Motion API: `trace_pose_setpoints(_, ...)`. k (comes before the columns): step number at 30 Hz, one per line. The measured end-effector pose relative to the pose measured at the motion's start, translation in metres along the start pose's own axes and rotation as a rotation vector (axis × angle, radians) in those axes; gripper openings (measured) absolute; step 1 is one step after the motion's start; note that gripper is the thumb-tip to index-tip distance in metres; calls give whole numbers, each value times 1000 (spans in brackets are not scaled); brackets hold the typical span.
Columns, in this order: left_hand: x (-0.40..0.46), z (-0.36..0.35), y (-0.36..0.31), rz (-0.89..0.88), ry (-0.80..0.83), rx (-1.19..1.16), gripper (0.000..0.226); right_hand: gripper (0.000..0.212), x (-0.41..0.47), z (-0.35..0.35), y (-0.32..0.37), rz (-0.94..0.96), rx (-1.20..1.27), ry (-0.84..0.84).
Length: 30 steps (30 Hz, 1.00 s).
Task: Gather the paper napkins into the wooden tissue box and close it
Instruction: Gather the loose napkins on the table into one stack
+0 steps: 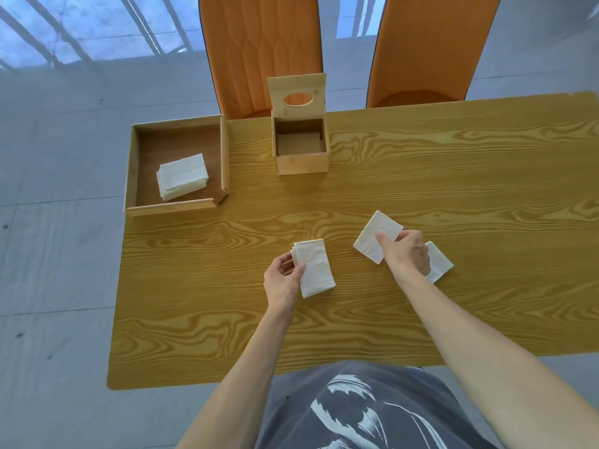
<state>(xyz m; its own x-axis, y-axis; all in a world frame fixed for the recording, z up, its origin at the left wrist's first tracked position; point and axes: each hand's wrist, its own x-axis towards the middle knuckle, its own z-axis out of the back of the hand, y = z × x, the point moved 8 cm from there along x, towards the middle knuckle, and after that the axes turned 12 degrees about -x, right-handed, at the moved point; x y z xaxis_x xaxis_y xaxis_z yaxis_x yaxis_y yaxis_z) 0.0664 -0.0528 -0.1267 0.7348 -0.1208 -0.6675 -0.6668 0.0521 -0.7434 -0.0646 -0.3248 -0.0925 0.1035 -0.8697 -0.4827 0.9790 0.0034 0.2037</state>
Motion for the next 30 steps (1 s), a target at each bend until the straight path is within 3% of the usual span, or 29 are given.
trace_pose_setpoints(3, 2, -3, -1, -3, -2, 20, 33, 61, 2, -3, -1, -44, -21, -7)
trace_pose_setpoints(6, 3, -4, 1, 2, -1, 26, 33, 47, 3, -9, 0, -39, 0, 16)
trace_pose_setpoints(9, 3, -4, 0, 4, -2, 21, 34, 32, 3, -9, 10, 27, 26, 19)
trace_pose_setpoints(17, 5, -4, 4, 53, 40, -28, 29, 30, -9, -6, 24, 219, 311, 19)
trace_pose_setpoints(23, 4, -4, 5, 57, 47, -54, 31, 35, -25, -31, 29, 246, 623, 357)
trace_pose_setpoints(26, 4, -5, 4, 59, 52, -59, 31, 35, -43, -53, 36, 292, 624, 522)
trace_pose_setpoints(30, 3, -3, 3, 64, 43, -45, 31, 34, -60, -76, 39, 316, 592, 587)
